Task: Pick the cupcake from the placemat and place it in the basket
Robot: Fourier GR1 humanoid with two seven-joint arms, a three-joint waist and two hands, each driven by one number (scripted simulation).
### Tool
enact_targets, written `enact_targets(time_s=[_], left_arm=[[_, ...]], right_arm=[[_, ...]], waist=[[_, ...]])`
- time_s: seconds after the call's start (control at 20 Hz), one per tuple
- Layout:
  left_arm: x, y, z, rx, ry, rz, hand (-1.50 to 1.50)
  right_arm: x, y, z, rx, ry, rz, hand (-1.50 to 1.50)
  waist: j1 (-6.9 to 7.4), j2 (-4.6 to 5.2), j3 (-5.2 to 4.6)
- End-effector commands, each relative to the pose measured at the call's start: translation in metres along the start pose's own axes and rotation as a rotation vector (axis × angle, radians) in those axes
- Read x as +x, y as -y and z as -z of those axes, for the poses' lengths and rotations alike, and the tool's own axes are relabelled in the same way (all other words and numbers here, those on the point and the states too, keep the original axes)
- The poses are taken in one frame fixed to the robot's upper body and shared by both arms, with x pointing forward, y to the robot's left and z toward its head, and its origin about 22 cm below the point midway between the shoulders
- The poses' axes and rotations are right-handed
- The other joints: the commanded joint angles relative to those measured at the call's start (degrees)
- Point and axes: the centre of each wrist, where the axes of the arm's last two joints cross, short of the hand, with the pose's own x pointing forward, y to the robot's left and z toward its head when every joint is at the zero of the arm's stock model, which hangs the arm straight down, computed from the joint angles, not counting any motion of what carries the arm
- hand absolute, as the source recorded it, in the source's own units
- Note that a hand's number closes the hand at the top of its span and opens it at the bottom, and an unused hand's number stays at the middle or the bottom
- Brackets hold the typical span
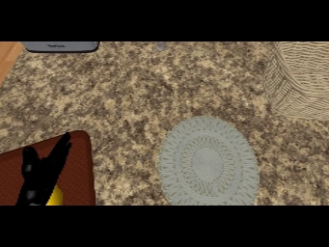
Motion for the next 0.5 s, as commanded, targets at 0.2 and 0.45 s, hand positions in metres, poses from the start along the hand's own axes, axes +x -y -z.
enact_targets(time_s=[0.2, 0.45], left_arm=[[-0.029, -0.009, -0.002, 0.004, -0.072, 0.009, 0.0], [-0.012, 0.01, -0.006, -0.003, -0.086, -0.01, 0.0]], right_arm=[[-0.041, 0.003, 0.05, 0.011, -0.013, -0.049, 1.5], [-0.071, -0.02, 0.074, 0.007, -0.042, -0.002, 1.5]], waist=[[0.12, 0.46, -0.45], [0.53, 0.51, -0.39]])
